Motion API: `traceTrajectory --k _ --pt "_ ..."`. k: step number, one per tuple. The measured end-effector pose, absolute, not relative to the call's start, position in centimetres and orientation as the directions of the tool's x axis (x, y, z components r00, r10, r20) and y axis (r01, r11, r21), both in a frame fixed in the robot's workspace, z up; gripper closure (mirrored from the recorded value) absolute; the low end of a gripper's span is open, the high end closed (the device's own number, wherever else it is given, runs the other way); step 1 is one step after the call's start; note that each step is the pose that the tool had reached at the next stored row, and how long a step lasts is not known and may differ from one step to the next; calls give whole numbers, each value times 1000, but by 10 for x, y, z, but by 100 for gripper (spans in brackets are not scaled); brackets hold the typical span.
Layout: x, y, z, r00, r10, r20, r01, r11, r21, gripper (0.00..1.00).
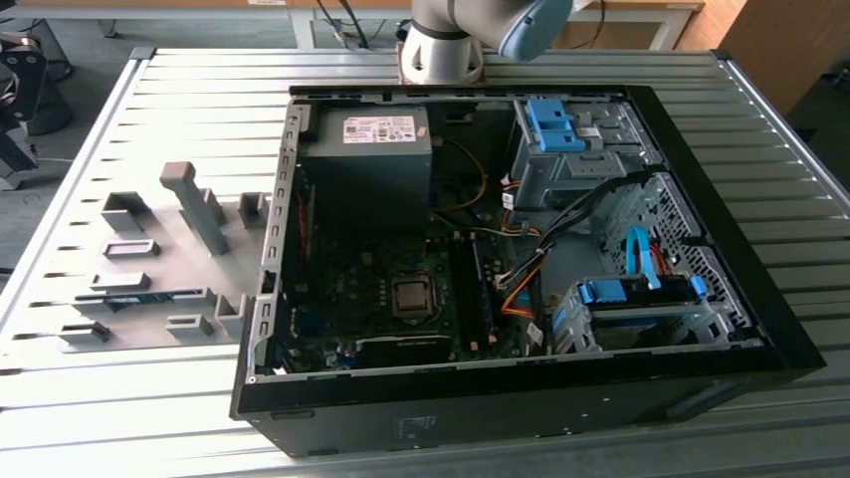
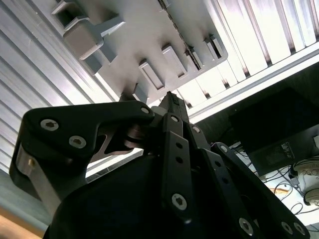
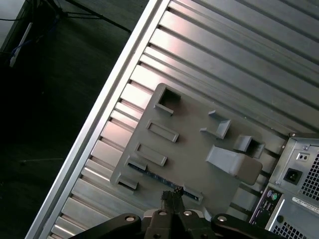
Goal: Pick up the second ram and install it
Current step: 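Pick up the second ram and move it above second insertion slot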
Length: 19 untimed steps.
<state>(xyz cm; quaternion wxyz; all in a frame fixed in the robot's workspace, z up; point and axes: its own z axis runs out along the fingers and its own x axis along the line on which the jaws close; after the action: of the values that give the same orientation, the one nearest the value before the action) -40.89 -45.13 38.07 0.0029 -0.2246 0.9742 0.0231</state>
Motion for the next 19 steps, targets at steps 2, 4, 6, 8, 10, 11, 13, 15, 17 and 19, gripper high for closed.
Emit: traceTrajectory --k 2,4,6,8,10,11,13,15,17,19 --pt "-409 -451 381 -899 -438 -16 -438 898 44 90" --pt "-409 -451 381 -897 -442 -16 -443 896 44 90" --pt "-409 -451 381 -893 -451 -16 -451 892 44 90" --pt "-409 -451 381 -886 -464 -16 -464 885 44 90" --pt "-409 -451 381 -875 -483 -16 -484 874 44 90" --pt "-409 -451 381 -870 -493 -16 -493 869 44 90" --pt "-409 -451 381 -858 -513 -16 -513 857 44 90" --pt "-409 -451 381 -846 -533 -16 -533 845 44 90" --pt "-409 -451 381 -833 -553 -16 -553 832 44 90" --pt "-409 -452 381 -820 -572 -16 -572 819 44 90"
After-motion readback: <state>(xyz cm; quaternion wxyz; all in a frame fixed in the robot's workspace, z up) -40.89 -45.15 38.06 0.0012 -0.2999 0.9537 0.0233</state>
